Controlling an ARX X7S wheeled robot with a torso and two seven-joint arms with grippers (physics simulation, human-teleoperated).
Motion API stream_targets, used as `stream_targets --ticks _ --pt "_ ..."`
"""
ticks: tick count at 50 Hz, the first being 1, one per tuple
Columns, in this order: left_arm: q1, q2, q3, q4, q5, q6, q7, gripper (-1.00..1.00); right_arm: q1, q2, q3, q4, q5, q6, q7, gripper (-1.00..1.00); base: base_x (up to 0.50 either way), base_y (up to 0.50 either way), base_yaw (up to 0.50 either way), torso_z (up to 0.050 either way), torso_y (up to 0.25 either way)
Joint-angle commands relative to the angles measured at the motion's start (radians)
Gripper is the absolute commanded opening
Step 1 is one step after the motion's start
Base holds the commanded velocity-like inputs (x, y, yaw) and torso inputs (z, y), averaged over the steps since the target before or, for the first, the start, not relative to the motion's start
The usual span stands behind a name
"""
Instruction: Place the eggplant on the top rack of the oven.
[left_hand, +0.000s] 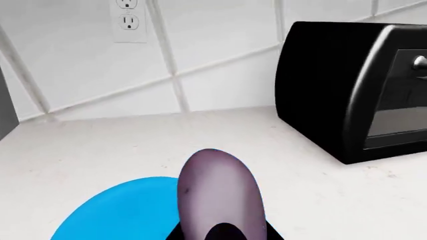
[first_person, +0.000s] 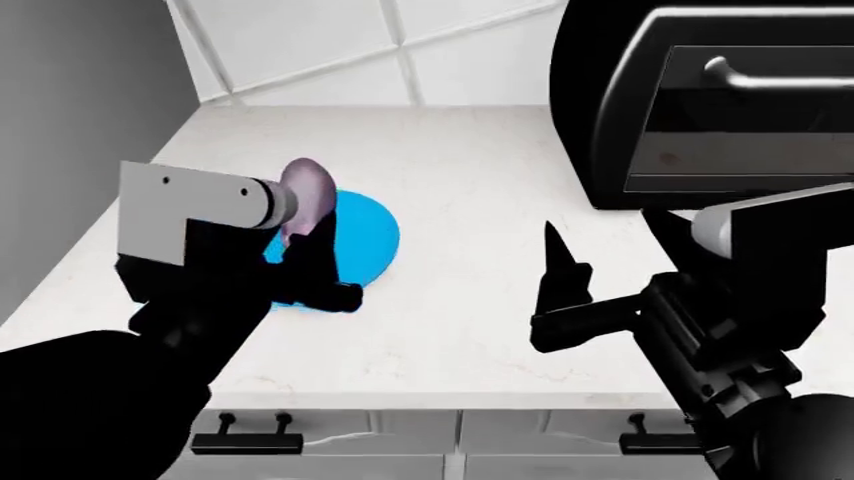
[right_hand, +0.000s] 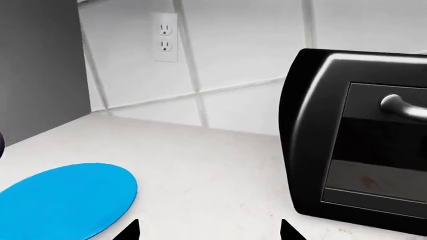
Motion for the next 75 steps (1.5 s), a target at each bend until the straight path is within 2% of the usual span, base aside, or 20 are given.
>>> stream_targets --ticks 1,18,34,57,61,64,72,75 --pt "0.009 -0.028 -0.015 0.022 -0.041 0.014 0.019 -1.0 0.035 0.011 -0.024 -0.004 0.052 0.005 0.061 1.0 -0.5 0.0 0.0 0.0 0.0" --pt "-0.03 -0.042 -0.019 0.04 -0.13 0.016 -0.049 -1.0 0.091 0.051 -0.043 -0.017 0.163 -0.009 0.157 1.0 -0.5 0.0 0.0 0.0 0.0" --pt "-0.042 -0.052 -0.032 0.058 -0.148 0.043 -0.046 -1.0 0.175 0.089 -0.097 -0.03 0.269 -0.023 0.269 1.0 -0.5 0.0 0.0 0.0 0.0" --pt "-0.053 -0.059 -0.027 0.065 -0.146 0.065 -0.037 -1.0 0.202 0.097 -0.119 -0.027 0.268 -0.028 0.271 1.0 -0.5 0.0 0.0 0.0 0.0" --pt "-0.057 -0.055 -0.02 0.064 -0.141 0.068 -0.031 -1.0 0.2 0.095 -0.106 -0.028 0.257 -0.035 0.256 1.0 -0.06 0.0 0.0 0.0 0.0" --pt "-0.079 -0.048 -0.018 0.068 -0.127 0.076 -0.003 -1.0 0.229 0.104 -0.111 -0.019 0.27 -0.037 0.265 1.0 0.0 0.0 0.0 0.0 0.0" --pt "-0.221 -0.04 -0.018 0.035 -0.217 0.093 -0.07 -1.0 0.422 0.134 -0.192 0.037 0.365 -0.025 0.336 1.0 0.0 0.0 0.0 0.0 0.0" --pt "-0.263 -0.05 -0.009 0.011 -0.242 0.086 -0.095 -1.0 0.465 0.13 -0.213 0.068 0.364 -0.008 0.319 1.0 0.0 0.0 0.0 0.0 0.0"
